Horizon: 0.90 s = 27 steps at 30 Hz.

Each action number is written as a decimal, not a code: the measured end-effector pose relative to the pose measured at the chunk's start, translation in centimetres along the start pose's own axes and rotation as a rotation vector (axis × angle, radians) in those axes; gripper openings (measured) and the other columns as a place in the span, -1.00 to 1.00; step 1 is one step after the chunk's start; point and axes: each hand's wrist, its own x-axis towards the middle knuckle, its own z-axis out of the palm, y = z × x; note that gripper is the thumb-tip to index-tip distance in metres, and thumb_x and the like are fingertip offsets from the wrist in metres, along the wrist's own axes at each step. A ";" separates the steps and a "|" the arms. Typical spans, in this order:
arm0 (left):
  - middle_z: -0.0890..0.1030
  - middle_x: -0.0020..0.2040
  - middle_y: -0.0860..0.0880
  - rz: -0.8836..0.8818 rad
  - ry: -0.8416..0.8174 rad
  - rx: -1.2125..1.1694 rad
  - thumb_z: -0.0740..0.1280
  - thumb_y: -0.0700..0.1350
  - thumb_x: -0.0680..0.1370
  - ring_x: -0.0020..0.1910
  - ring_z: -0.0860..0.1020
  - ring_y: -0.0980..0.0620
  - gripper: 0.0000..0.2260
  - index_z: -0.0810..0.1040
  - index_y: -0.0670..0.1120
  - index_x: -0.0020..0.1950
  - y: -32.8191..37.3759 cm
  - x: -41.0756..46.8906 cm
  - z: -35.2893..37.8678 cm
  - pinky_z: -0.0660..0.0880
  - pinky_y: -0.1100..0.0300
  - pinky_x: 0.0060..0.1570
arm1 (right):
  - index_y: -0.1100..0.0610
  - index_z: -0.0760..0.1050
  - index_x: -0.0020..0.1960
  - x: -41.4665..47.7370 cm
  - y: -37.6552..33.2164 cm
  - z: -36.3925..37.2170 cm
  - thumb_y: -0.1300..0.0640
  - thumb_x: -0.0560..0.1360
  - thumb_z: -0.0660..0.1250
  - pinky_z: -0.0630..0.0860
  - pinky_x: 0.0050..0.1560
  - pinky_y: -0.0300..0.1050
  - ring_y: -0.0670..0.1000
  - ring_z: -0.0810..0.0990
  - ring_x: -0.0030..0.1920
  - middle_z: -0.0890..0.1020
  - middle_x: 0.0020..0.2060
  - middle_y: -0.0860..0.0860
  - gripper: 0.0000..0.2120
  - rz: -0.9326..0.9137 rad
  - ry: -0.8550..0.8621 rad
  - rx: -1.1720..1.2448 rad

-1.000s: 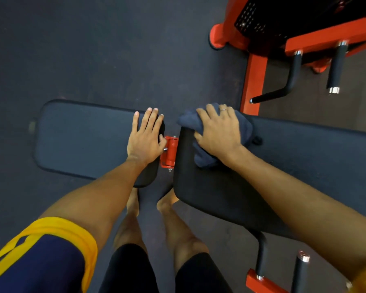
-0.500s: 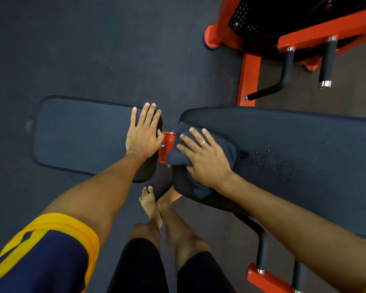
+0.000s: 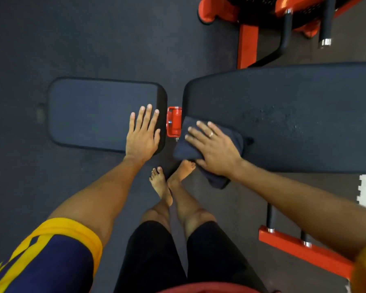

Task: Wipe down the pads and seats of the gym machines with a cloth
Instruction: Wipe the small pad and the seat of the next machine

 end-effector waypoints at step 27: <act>-0.06 0.66 -0.16 -0.225 -0.183 -0.136 0.14 -0.07 0.66 0.64 -0.09 -0.14 -0.42 0.06 -0.18 0.65 5.6 -4.3 -0.5 -0.13 -0.10 0.60 | -0.08 0.44 0.50 -6.9 0.2 1.0 0.04 0.55 0.40 0.00 0.59 0.24 0.23 0.24 0.58 0.29 0.59 0.05 -0.47 -0.245 -0.005 -0.208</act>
